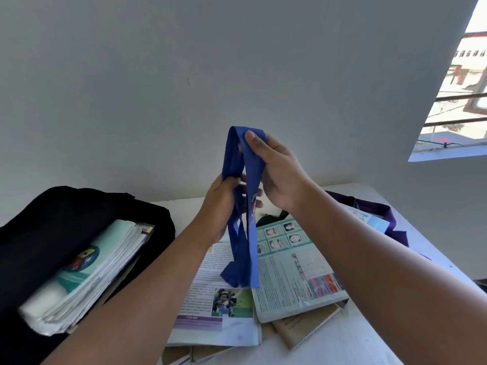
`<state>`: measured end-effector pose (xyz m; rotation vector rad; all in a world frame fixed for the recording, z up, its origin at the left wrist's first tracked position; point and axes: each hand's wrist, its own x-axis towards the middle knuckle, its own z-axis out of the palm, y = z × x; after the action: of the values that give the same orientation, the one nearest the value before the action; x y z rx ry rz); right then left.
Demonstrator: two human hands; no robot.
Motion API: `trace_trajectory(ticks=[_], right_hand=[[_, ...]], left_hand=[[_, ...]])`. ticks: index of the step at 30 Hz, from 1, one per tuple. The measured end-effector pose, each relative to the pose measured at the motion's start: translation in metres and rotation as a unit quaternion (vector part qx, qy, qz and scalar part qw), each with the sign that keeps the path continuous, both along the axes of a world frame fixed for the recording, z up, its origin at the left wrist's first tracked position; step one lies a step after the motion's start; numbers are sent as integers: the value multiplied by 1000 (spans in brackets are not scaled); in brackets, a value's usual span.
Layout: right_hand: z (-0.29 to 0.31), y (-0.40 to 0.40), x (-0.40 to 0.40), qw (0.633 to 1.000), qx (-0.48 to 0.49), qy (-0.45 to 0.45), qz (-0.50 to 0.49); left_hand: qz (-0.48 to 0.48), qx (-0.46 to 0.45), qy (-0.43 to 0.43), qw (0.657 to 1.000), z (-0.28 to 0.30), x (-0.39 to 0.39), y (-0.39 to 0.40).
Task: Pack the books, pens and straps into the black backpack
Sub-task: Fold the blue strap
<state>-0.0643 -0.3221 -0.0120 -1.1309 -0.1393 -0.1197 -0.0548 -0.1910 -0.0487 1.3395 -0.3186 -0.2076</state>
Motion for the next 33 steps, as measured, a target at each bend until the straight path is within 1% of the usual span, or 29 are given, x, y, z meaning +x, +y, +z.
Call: trace_trajectory(ticks=[2,4,7,10,11,13,16,17,19,20,21,25,27,29,30,31,33], right_hand=[[-1,0,1,1000,2,-3,3],[-3,0,0,1000,-1,2,-1],[-2,0,1,1000,-3,4,-31],[-2,1,0,999,12,2,-40],[-3,2,0,999,3,7,-44],[-4,2,-2,998,-22,21,-56],[-6,0,1,997,6,5,-82],[-6,-2,1,996,21,-6,-84],[-8,-5,2,997,29,-11,-68],[-9,-7,1,998,28,-4,-58],[-12,-10,0,998,28,6,-50],[-26,-23,-3,997,51,49,-39],[-36,-30,-6,996,56,73,-19],[-45,-34,-7,995,26,96,5],[-50,-36,-7,994,-4,113,9],[-54,-37,-8,991,-39,130,1],[-62,-39,-8,981,-119,146,-49]], left_hand=[[31,-40,8,999,4,9,0],[41,-77,10,996,10,18,-1],[-11,-77,27,997,8,9,-7],[-61,-76,59,994,-3,-3,-10],[-78,-75,58,992,-5,-5,-10],[-88,-38,27,995,-8,-3,-8],[-71,119,-53,989,-16,1,-6],[-58,139,-57,987,-18,2,-7],[-22,112,-12,993,-18,3,-5],[-1,92,0,996,-16,6,-3],[21,91,-6,996,-14,10,1],[89,190,-106,972,-1,23,17],[100,193,-136,967,6,25,23],[109,202,-176,957,13,28,27],[110,214,-201,950,14,29,29],[106,234,-224,940,15,30,29],[86,282,-263,919,16,31,29]])
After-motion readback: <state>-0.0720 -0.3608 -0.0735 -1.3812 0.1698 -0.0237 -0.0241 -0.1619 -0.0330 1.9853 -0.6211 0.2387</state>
